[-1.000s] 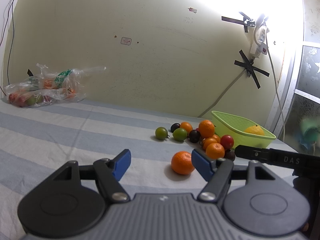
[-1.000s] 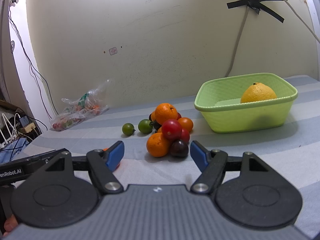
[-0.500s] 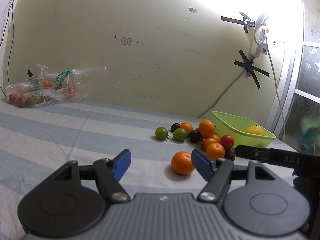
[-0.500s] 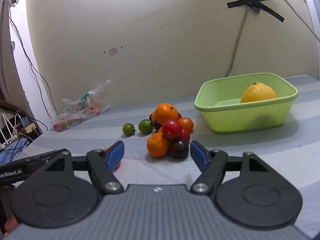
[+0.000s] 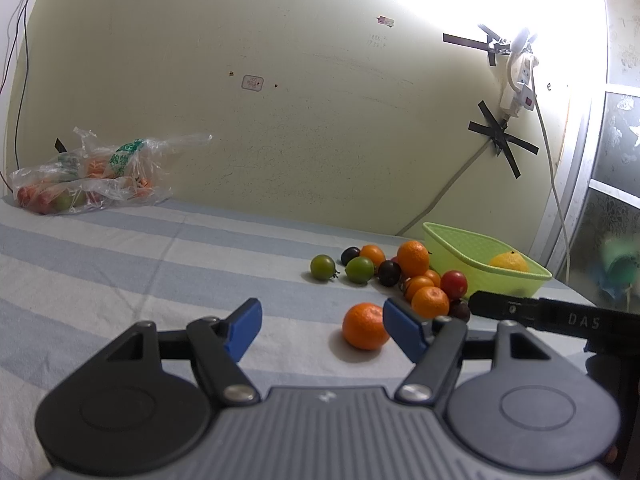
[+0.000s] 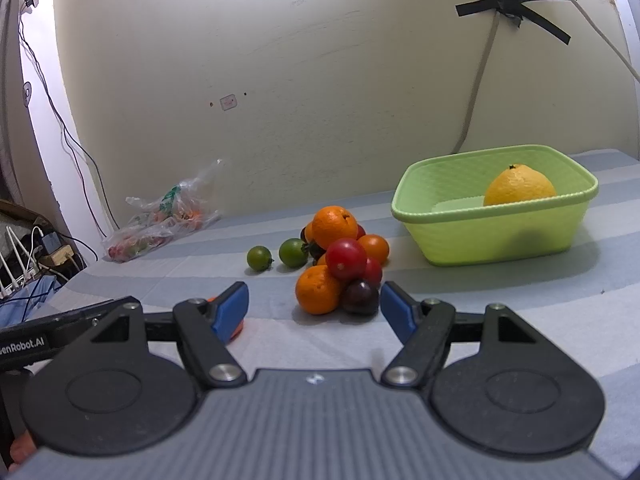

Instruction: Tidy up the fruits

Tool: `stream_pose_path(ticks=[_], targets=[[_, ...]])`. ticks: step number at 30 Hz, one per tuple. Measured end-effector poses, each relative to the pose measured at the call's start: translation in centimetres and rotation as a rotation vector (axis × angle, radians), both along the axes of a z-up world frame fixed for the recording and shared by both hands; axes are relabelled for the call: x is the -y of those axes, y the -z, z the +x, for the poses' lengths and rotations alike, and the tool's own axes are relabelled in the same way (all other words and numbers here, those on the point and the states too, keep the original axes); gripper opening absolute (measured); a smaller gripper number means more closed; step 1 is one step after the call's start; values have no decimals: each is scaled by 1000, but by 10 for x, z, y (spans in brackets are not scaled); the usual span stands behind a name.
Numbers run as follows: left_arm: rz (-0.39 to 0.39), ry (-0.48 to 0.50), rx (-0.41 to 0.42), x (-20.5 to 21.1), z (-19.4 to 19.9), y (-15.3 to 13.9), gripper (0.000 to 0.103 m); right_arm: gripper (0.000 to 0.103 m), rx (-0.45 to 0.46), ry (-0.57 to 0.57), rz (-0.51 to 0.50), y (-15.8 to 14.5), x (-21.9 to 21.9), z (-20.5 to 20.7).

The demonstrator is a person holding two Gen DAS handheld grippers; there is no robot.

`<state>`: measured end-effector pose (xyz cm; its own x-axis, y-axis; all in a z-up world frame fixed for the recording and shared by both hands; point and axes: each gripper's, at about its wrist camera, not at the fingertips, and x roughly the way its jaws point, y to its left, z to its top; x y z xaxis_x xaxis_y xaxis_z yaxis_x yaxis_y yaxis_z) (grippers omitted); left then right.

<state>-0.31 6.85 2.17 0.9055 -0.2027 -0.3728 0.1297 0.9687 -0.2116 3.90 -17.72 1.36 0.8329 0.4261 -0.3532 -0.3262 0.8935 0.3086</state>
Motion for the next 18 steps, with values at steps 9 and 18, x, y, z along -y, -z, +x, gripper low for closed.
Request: stream_pose_path(ticks=[9, 18], targets=[[-4, 11, -12, 0, 2, 0, 68, 63, -6, -44, -35, -1, -7, 0], [52, 89, -95, 23, 31, 1, 67, 50, -65, -8, -66, 0, -8, 18]])
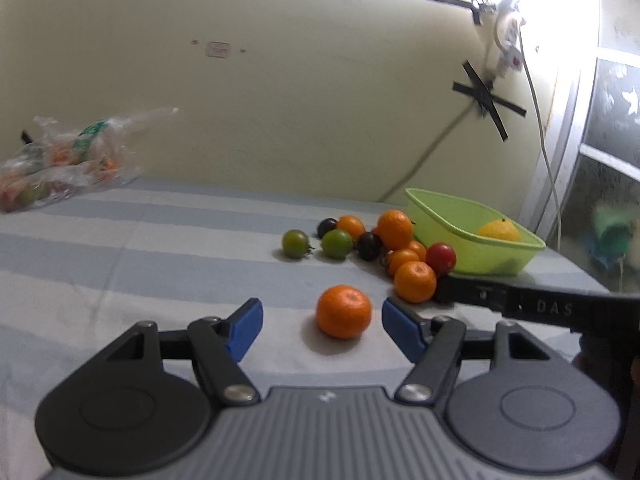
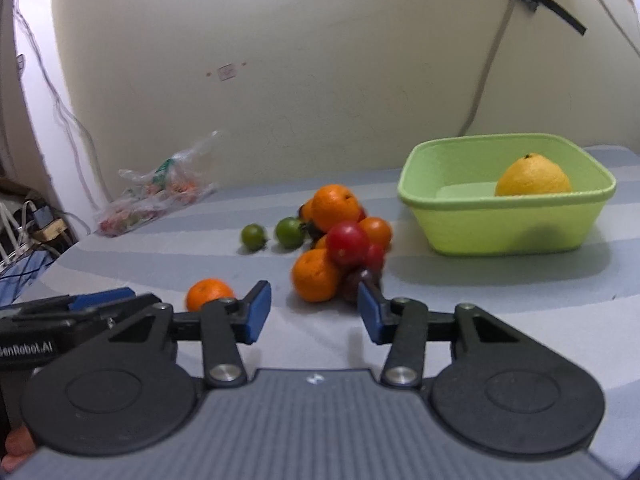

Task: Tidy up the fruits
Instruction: 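Grasp a red tomato with the right gripper while the left gripper grasps a tangerine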

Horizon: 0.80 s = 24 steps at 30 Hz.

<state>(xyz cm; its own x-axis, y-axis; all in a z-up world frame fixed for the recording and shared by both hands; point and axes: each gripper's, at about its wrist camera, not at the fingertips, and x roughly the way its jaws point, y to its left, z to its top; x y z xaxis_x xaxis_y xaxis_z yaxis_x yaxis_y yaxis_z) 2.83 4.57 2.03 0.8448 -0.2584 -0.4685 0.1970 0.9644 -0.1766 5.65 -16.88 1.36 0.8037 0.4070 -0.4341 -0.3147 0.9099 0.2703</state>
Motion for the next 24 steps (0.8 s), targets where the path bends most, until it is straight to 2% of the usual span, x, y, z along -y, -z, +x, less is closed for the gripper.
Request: stream_pose_path(ticks=[3, 6, 10, 12, 13, 14, 15, 19, 24], targets=[[27, 31, 7, 12, 8, -2, 67, 48, 3, 21, -14, -2, 3, 8], [61, 23, 9, 21, 14, 1, 67, 46, 0, 19, -21, -5, 4, 22], [67, 30, -46, 23, 28, 4, 69, 45, 0, 14, -19, -7, 3, 40], [86, 38, -80, 27, 34, 7, 65, 33, -38, 2, -21, -3, 1, 50], [87, 46, -93, 28, 37, 8, 59, 31, -39, -3, -5, -2, 4, 50], [76, 59, -101, 27, 37, 9, 43, 31, -29, 0, 2, -3, 5, 46], [71, 57, -105, 26, 38, 10, 39, 31, -8, 5, 7, -5, 7, 40], [7, 66, -106, 16, 35, 10, 38, 31, 65, -5, -12, -16, 12, 11], [-2, 115, -106, 25, 18, 9, 38, 31, 38, -67, -77, -8, 13, -23]])
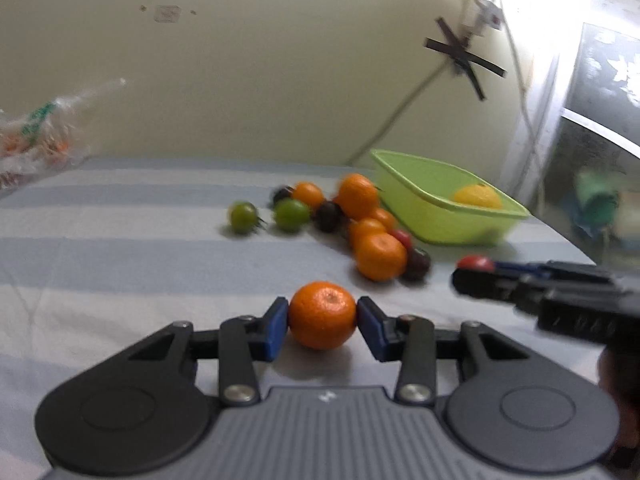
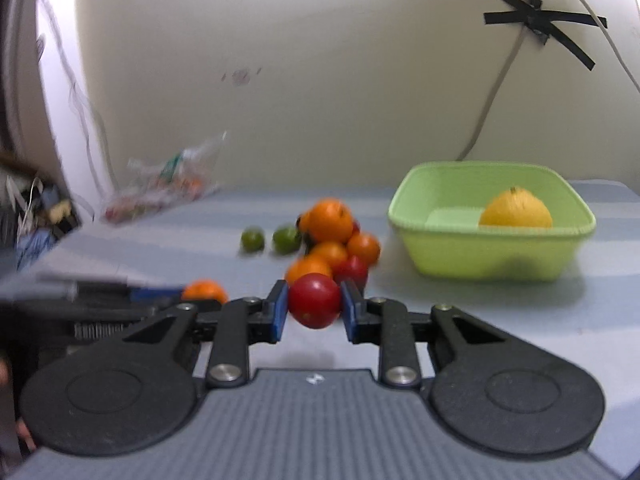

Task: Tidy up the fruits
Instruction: 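Grasp a red tomato with the right gripper while the left gripper grasps a tangerine, then carry the tomato and tangerine over the basket and open both grippers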

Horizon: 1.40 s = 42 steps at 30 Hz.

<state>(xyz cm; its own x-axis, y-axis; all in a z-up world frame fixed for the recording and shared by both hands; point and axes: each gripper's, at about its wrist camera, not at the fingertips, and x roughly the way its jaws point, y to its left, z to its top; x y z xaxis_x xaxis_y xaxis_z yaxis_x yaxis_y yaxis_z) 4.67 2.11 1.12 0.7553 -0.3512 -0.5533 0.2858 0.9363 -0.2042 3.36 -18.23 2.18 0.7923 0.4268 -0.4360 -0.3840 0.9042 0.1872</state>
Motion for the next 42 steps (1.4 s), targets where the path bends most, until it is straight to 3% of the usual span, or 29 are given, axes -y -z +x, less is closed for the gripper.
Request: stream_pose_path(ticks=[7, 13, 17, 21, 32, 37, 42], targets=[[-30, 59, -4, 14, -30, -2, 38, 31, 13, -3, -118, 7, -3, -33], [10, 51, 0, 24, -35, 0, 40, 32, 13, -25, -242, 17, -9, -38], [33, 28, 3, 27, -35, 1, 47, 32, 7, -38, -236, 22, -9, -38], [45, 28, -1, 30, -35, 3, 39, 33, 0, -46, -221, 22, -6, -40], [7, 46, 12, 40, -21, -9, 38, 31, 6, -48, -145, 19, 7, -37], [-30, 64, 24, 50, 7, -28, 38, 31, 75, 1, -135, 6, 23, -24], [-69, 69, 57, 68, 47, -54, 38, 31, 205, 92, -137, -20, 45, 4]])
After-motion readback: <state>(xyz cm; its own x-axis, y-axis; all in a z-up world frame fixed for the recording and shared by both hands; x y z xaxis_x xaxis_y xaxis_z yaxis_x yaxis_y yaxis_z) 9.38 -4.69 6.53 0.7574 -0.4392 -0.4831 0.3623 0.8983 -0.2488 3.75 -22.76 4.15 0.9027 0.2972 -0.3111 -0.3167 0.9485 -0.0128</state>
